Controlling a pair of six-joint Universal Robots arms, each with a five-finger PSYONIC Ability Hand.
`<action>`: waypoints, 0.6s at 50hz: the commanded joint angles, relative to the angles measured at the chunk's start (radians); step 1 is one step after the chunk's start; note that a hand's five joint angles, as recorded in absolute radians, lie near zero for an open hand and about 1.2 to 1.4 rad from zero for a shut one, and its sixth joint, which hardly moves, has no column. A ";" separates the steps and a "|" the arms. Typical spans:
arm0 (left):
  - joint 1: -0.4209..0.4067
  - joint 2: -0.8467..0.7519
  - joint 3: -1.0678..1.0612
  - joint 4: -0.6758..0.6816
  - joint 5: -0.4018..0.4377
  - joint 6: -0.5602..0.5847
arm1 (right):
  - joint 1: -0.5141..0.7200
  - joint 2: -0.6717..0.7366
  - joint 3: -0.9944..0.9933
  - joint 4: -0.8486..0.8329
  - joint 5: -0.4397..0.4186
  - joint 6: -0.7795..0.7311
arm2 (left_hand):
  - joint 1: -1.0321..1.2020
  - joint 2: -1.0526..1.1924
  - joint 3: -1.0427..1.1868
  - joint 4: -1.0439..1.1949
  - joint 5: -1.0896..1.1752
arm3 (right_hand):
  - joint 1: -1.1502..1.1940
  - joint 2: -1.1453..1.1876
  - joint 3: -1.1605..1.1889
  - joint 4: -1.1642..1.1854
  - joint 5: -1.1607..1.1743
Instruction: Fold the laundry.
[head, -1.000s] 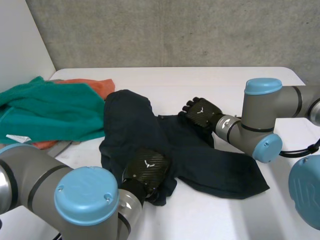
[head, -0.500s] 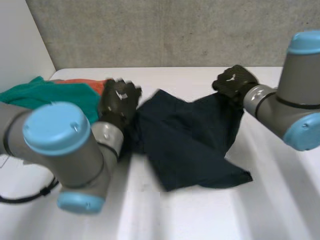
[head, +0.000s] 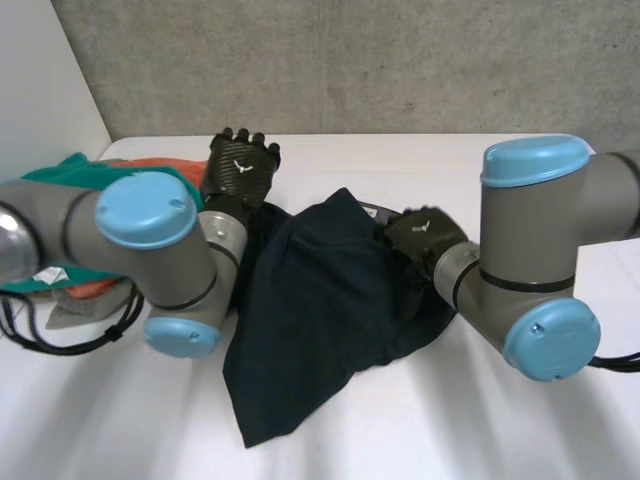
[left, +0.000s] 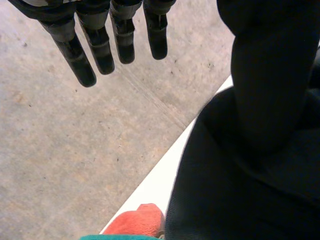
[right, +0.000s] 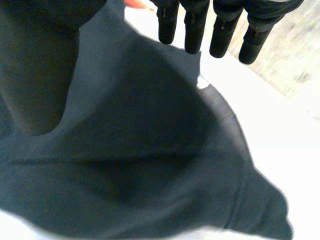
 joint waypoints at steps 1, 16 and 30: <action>-0.007 0.294 -0.238 -0.046 0.003 -0.012 | -0.068 -0.182 0.090 -0.065 -0.012 -0.099 | -0.036 -0.041 -0.044 -0.034 -0.039 | -0.057 -0.046 -0.044 -0.045 -0.024; -0.133 0.576 -0.630 -0.236 0.009 -0.257 | -0.277 -0.308 0.424 -0.140 -0.277 -0.615 | 0.166 0.161 0.157 0.168 0.162 | 0.205 0.216 0.217 0.216 0.238; -0.176 0.471 -0.713 -0.293 0.104 -0.365 | -0.332 -0.220 0.575 -0.447 -0.448 -0.615 | 0.175 0.171 0.167 0.177 0.172 | 0.322 0.333 0.334 0.334 0.355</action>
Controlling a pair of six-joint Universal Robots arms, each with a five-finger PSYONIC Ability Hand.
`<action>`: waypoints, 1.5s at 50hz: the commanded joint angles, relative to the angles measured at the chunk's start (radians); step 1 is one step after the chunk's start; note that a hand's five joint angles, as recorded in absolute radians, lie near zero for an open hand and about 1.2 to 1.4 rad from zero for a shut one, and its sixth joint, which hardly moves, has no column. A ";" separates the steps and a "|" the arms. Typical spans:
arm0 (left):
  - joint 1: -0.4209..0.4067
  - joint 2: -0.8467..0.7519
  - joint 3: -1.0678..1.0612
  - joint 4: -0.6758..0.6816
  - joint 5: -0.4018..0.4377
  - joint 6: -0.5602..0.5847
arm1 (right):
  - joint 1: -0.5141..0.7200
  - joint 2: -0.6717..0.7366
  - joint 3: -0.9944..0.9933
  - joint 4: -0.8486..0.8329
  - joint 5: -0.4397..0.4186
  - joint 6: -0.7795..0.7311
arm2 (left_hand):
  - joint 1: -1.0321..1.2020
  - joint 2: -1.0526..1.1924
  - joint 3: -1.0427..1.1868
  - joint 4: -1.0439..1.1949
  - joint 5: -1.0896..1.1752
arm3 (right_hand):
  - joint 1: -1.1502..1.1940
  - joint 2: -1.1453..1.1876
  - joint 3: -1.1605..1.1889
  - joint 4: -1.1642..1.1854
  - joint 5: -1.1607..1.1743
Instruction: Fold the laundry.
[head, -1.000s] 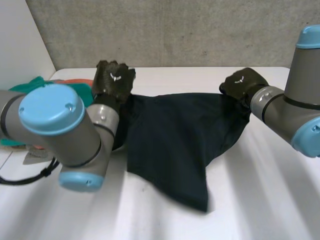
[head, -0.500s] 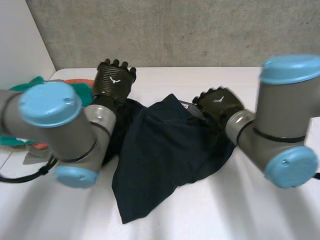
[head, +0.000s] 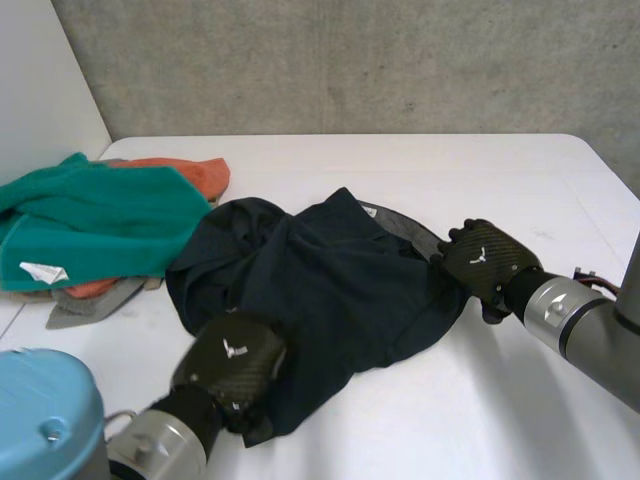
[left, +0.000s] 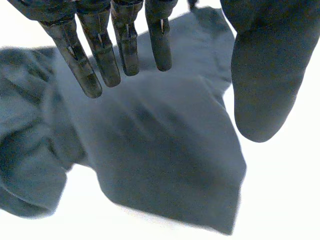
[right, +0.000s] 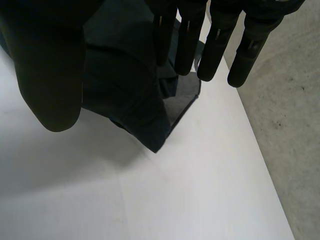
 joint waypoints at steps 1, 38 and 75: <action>-0.002 -0.095 -0.010 0.046 0.037 0.002 | -0.003 0.069 0.035 -0.160 -0.030 0.013 | 0.058 0.056 0.056 0.053 0.049 | 0.104 0.104 0.099 0.095 0.093; 0.005 -0.250 0.056 0.270 -0.024 0.213 | 0.007 0.074 -0.004 -0.144 0.154 0.089 | 0.959 0.957 0.957 0.954 0.950 | 0.901 0.902 0.897 0.893 0.891; -0.033 -0.113 0.268 -0.007 -0.013 -0.070 | 0.097 -0.109 -0.399 0.469 0.387 0.270 | 0.008 0.006 0.006 0.003 -0.001 | 0.901 0.902 0.897 0.893 0.891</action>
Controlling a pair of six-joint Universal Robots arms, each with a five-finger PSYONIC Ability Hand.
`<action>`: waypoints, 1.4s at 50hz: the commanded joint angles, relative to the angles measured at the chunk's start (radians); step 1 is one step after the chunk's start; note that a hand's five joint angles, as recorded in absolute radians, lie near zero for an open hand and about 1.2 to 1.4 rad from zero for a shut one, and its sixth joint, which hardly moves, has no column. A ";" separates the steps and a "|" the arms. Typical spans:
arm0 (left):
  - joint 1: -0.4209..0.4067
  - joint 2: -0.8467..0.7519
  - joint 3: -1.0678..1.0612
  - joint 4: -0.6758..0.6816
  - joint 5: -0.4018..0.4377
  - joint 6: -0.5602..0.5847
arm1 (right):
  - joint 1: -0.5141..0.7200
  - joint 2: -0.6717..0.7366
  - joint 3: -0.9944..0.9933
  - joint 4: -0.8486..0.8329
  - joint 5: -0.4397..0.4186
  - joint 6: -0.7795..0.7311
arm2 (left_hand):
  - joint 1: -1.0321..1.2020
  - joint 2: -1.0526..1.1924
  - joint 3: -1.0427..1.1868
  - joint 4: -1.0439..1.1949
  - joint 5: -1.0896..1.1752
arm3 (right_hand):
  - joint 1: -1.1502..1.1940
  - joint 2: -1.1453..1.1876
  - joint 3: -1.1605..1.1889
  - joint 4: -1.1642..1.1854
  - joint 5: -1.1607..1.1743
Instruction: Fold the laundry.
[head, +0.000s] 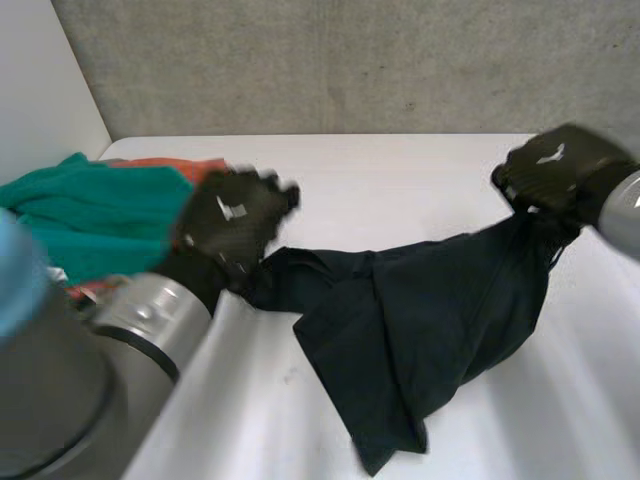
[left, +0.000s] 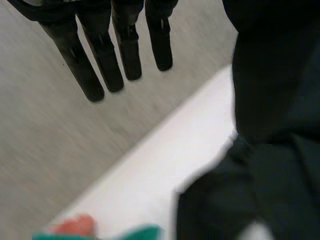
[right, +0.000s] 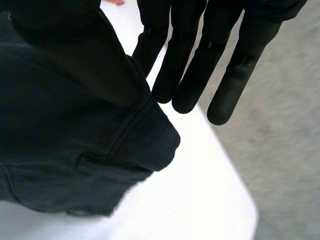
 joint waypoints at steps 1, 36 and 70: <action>-0.073 -0.096 -0.031 -0.036 0.014 -0.235 | 0.015 0.075 0.016 -0.108 0.093 0.034 | 0.027 -0.007 -0.013 -0.007 -0.005 | 0.300 0.216 0.206 0.200 0.212; -0.237 -0.395 0.050 -0.023 0.180 -0.324 | 0.003 0.093 0.097 -0.203 0.105 0.061 | 0.245 0.210 0.205 0.210 0.212 | 0.300 0.216 0.206 0.200 0.212; -0.087 0.176 0.108 -0.056 -0.101 -0.011 | -0.020 -0.173 0.088 0.001 0.115 -0.150 | 0.975 0.941 0.935 0.941 0.943 | 0.300 0.216 0.206 0.200 0.212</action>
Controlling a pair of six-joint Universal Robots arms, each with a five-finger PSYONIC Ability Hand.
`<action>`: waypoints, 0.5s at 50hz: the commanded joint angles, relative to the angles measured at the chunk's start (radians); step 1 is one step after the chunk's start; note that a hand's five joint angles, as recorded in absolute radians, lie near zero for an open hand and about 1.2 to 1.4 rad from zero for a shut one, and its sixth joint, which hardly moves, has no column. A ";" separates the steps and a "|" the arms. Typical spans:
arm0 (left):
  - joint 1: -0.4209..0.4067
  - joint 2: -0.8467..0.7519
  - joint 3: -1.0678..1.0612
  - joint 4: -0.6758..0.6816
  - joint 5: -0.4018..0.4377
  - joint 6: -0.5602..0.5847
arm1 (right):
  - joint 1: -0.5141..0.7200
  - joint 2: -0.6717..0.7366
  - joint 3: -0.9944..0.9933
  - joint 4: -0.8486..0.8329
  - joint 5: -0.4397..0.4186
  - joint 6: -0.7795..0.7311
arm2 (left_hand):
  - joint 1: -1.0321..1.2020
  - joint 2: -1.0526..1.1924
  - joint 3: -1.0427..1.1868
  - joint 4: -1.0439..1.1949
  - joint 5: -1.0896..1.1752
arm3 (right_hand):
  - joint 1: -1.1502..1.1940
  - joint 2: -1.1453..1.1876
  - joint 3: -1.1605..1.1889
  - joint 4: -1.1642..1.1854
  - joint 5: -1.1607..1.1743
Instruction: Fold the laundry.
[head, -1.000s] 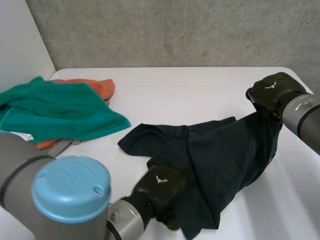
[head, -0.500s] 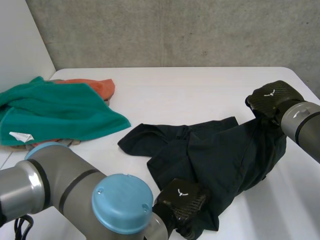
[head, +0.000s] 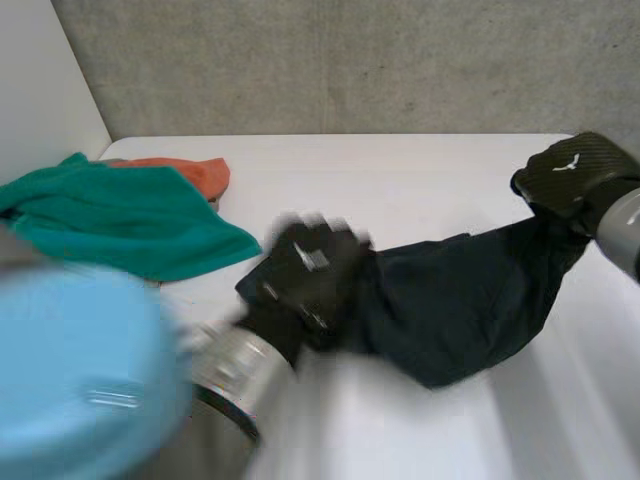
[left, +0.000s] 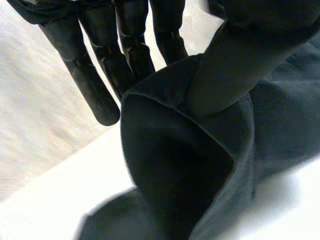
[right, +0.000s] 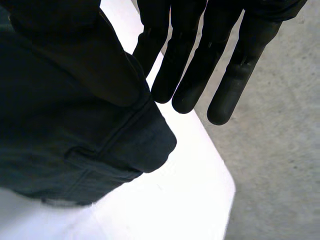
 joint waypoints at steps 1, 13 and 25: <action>0.130 0.274 -0.009 -0.018 0.010 0.149 | -0.017 -0.136 -0.025 0.135 0.004 -0.130 | 0.255 0.205 0.210 0.199 0.239 | 0.300 0.214 0.206 0.200 0.210; 0.263 0.337 0.006 -0.046 0.019 0.179 | -0.008 -0.194 -0.084 0.126 -0.033 -0.024 | 0.255 0.205 0.210 0.199 0.239 | 0.300 0.214 0.206 0.200 0.210; 0.305 -0.149 0.208 0.092 0.094 0.190 | 0.018 0.220 -0.202 0.007 0.004 -0.016 | 0.255 0.205 0.210 0.199 0.239 | 0.300 0.214 0.206 0.200 0.210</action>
